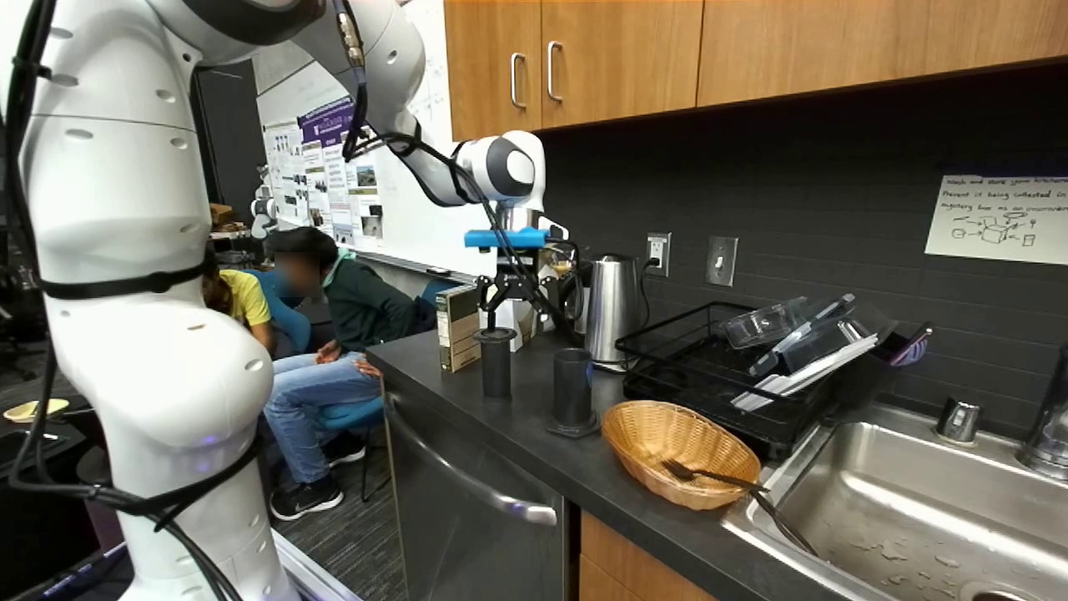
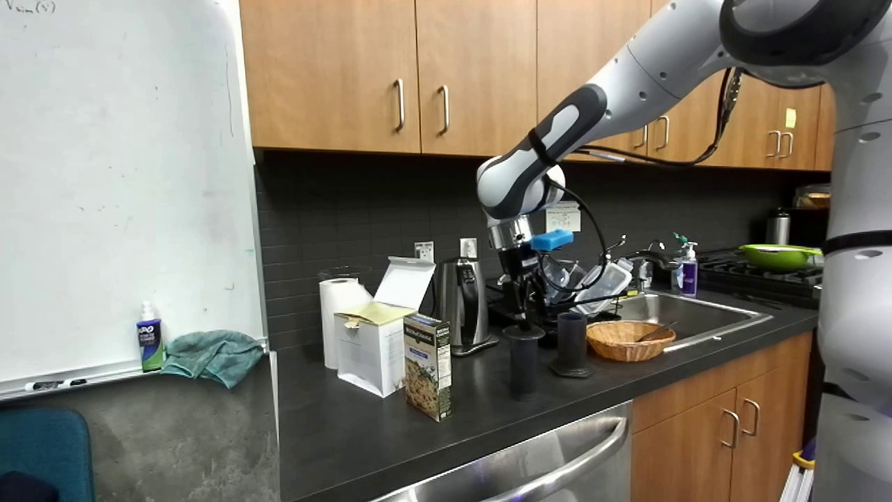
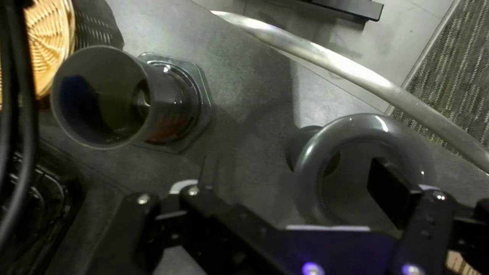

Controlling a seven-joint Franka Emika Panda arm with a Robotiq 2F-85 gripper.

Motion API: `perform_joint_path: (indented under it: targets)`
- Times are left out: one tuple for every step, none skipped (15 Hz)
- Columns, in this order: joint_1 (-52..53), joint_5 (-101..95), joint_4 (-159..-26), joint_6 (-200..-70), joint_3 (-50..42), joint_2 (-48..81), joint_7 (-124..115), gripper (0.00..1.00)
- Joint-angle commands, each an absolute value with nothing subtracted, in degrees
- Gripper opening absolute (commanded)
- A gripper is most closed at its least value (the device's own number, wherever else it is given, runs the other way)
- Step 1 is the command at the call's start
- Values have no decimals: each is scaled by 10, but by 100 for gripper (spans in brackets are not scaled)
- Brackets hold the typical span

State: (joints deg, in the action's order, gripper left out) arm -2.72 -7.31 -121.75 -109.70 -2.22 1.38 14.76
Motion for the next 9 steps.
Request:
perform_joint_path:
  targets:
    - [-33, -82, -1262, -1116, -28, 2, 151, 100]
    - [-34, -82, -1276, -1123, -29, 1, 151, 100]
    - [-36, -84, -1293, -1132, -31, -2, 151, 100]
    - [-38, -84, -1308, -1141, -33, -4, 152, 100]
    - [-40, -86, -1327, -1152, -34, -7, 151, 100]
    - [-40, -84, -1339, -1158, -35, -13, 156, 100]
    - [-41, -86, -1350, -1163, -36, -21, 155, 100]
    - [-41, -88, -1365, -1175, -38, -30, 154, 100]
    - [-41, -89, -1379, -1185, -39, -38, 155, 75]
